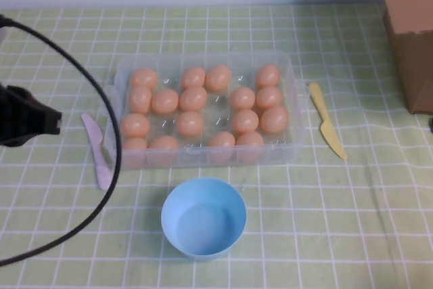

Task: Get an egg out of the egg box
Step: Pick up the egg from the plastic box

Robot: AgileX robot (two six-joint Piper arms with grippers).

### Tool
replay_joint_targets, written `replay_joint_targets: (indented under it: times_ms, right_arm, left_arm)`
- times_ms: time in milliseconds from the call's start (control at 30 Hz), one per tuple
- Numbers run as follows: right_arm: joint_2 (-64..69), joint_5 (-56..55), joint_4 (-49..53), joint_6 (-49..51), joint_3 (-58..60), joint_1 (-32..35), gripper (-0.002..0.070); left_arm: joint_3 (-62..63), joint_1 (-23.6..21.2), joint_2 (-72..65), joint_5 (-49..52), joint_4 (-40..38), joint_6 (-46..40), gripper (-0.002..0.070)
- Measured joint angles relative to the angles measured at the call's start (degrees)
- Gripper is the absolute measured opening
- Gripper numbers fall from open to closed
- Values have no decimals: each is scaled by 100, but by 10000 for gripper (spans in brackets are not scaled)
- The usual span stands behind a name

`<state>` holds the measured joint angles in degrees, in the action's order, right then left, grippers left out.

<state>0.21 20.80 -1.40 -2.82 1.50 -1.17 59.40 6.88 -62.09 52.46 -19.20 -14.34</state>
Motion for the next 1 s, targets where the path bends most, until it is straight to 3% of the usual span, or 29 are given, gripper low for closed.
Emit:
replay_joint_targets:
  times_ms: [200,467,1000]
  right_arm:
    - [0,0,0,0,0,0,-17]
    - [0,0,0,0,0,0,-17]
    - [0,0,0,0,0,0,-17]
  left_arm:
    - [1099,953,-1311,413,976,502,-4]
    - [2586,1625,-3013,1477,1399,669,-5]
    - [4208,1778,-4832,1788,2000,1052,-2]
